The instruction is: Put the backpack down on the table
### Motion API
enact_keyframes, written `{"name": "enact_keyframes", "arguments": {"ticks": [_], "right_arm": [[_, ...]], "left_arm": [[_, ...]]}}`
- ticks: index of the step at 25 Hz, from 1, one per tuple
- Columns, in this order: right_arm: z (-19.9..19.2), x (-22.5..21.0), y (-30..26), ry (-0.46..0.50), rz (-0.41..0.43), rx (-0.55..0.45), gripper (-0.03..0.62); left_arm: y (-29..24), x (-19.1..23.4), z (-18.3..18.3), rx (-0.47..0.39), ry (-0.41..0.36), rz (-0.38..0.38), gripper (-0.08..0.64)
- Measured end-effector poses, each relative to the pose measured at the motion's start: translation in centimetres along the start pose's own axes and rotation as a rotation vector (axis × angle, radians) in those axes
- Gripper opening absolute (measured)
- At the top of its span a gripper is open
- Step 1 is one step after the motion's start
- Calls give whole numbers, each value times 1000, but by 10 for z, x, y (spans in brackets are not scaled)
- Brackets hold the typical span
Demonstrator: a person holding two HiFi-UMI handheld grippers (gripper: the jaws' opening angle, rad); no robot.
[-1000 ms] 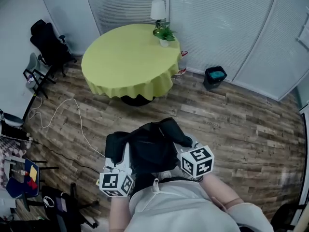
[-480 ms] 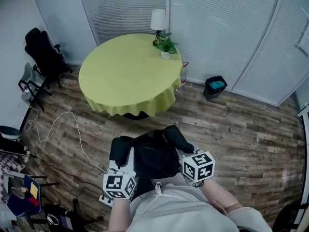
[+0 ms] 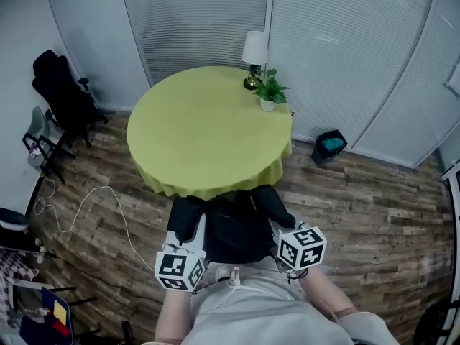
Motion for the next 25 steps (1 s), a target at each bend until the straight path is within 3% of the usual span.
{"name": "enact_keyframes", "arguments": {"ticks": [5, 12, 25], "right_arm": [[18, 32, -60, -24, -15, -2, 26], [45, 59, -138, -16, 0, 22, 26], [108, 23, -306, -48, 122, 60, 26]], "left_arm": [[-13, 70, 13, -1, -12, -25, 49], [-36, 148, 26, -5, 6, 9, 49], [-152, 250, 52, 41, 7, 149, 49]]}}
Point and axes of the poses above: the fingertips, and each gripper's own axes: y backward along the fingers, x to its left, z out of its top, the point moved 4 cm from there along y, backward along the fingers, and after that the axes turned 2 degrees about -z, right-handed, at the moved point
